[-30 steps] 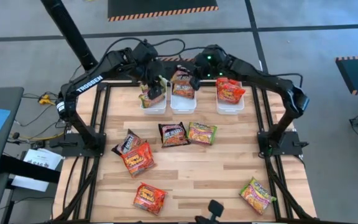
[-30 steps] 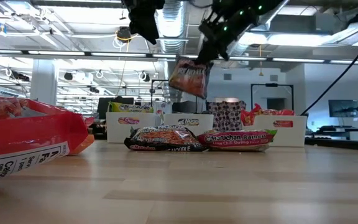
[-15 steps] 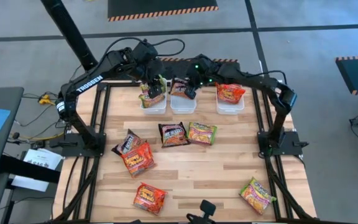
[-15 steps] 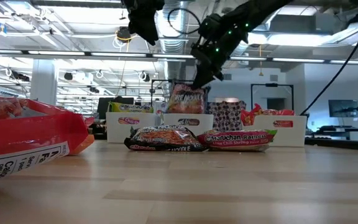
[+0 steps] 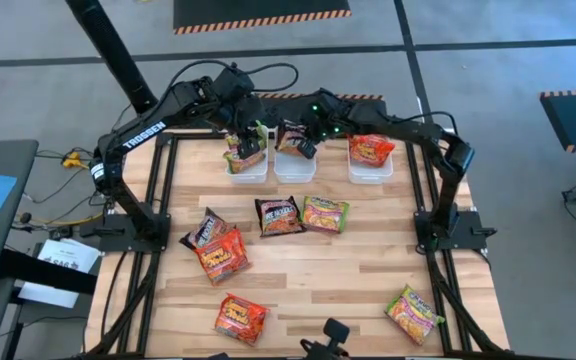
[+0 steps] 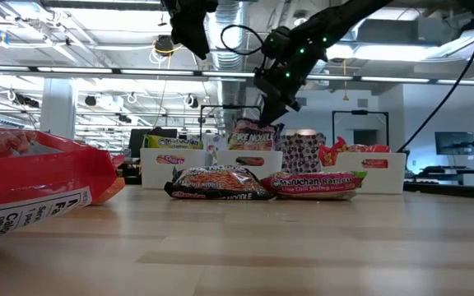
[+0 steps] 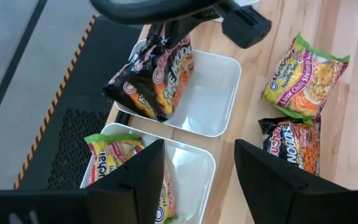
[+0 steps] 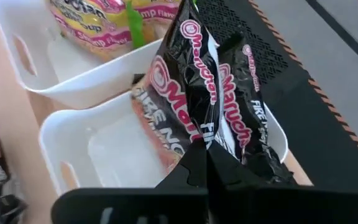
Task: Sort Maruchan noodles
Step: Put the black noodle pack into the middle white bin
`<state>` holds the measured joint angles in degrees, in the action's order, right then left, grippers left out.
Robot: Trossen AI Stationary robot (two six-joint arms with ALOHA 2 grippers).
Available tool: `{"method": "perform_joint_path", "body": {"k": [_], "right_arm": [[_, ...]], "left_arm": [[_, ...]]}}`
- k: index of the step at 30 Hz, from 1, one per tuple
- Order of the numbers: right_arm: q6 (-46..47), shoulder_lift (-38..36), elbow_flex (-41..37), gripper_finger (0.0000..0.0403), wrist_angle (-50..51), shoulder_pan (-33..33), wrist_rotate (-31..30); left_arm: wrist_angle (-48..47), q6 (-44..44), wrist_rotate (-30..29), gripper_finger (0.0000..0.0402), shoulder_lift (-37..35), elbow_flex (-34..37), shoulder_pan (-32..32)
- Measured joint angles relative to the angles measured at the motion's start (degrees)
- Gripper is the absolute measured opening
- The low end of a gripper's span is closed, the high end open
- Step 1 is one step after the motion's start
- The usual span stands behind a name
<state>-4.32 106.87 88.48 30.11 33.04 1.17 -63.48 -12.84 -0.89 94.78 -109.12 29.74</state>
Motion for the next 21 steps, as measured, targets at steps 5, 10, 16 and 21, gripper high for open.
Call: {"method": "perform_joint_path", "body": {"k": [5, 10, 16, 21], "right_arm": [[-0.1, 2.5, 0.0, 0.0004, 2.1, -0.6, 0.2], [-0.3, 3.2, 0.0, 0.0011, 2.3, -1.3, 0.0], [-1.8, 3.2, 0.0, 0.0042, 0.3, -1.4, 0.0], [-1.7, 3.2, 0.0, 0.0077, 0.4, -1.4, 0.0]], "left_arm": [[0.0, 0.0, 0.0, 0.0180, 0.0, 0.0, 0.0], [-0.1, 0.0, 0.0, 0.0180, 0.0, 0.0, 0.0], [-0.2, 0.0, -0.5, 0.0180, 0.0, 0.0, 0.0], [-0.6, 0.0, -4.3, 0.0180, 0.0, 0.0, 0.0]]}}
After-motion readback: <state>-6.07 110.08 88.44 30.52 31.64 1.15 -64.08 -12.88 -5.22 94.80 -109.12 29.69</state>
